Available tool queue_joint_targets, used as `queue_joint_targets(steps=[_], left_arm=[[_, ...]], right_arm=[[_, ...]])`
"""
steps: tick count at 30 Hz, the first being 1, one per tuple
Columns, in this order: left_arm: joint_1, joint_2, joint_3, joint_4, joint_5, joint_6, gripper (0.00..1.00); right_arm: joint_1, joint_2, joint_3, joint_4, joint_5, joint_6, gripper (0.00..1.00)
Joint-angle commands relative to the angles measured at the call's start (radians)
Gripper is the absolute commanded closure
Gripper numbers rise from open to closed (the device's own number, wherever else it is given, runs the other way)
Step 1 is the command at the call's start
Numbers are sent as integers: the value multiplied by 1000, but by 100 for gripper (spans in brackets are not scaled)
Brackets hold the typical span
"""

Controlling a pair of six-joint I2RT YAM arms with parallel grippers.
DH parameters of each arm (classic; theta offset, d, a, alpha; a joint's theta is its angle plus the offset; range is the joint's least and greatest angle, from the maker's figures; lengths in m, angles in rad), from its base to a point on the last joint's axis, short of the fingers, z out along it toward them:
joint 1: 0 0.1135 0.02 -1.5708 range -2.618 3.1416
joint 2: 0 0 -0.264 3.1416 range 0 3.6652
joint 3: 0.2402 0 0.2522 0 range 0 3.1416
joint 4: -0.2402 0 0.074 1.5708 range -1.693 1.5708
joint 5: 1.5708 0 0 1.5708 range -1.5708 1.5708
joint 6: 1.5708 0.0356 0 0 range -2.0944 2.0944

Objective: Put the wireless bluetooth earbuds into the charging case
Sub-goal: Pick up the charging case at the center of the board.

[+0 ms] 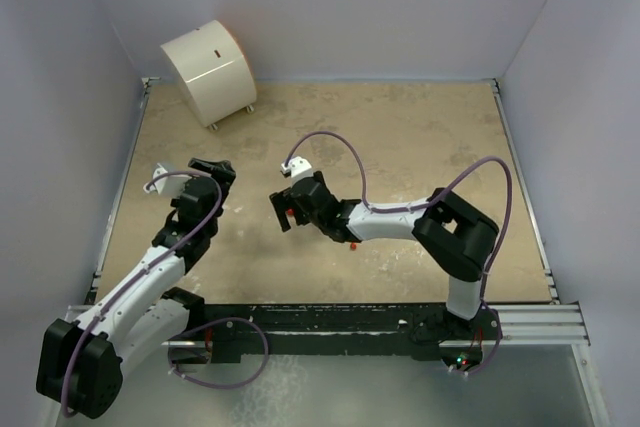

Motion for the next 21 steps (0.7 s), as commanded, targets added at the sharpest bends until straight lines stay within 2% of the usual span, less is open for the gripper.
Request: queue_joint_targets(steps=[1,8,17,21], left_arm=[[8,-27,9,-23,17,19,21],[18,-31,12,-23,50,25,21],[28,-25,11,-21,64,28,21],[32,-27,9,-20,67,27,21]], right_arm=[[-19,29,59,-10,21,-109,0],[-48,65,85,9,-16,-215,2],[-53,86,85,52,-69,-313,13],[-53,96,90,52,-75,-314,14]])
